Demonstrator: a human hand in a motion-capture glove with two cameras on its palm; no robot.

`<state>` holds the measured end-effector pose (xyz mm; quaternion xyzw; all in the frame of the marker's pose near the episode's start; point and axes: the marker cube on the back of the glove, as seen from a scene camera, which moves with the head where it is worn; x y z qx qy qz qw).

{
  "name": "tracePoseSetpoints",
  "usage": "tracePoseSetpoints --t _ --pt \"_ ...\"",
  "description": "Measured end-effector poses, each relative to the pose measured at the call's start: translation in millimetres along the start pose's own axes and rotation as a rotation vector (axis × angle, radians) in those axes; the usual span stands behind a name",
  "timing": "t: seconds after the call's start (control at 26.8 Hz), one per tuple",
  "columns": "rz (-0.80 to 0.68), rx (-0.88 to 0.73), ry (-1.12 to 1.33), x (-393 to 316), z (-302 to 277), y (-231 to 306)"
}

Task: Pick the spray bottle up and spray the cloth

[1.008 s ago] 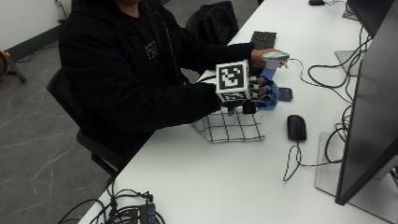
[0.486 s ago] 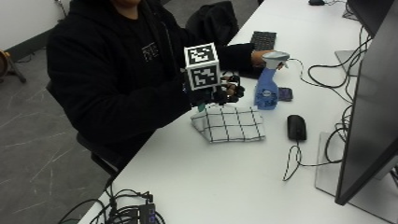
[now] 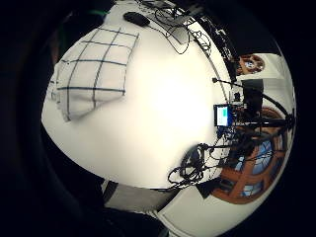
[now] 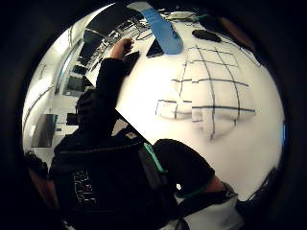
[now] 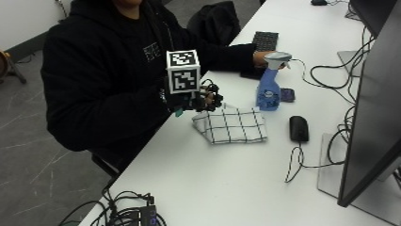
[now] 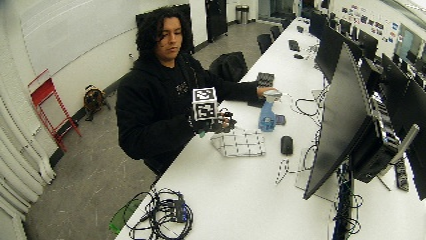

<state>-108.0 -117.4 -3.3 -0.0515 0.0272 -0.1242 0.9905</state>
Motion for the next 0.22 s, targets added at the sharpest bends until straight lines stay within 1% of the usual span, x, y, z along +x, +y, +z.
tracePoseSetpoints --t 0.22 --pt "0.005 -0.054 0.022 0 12 15"
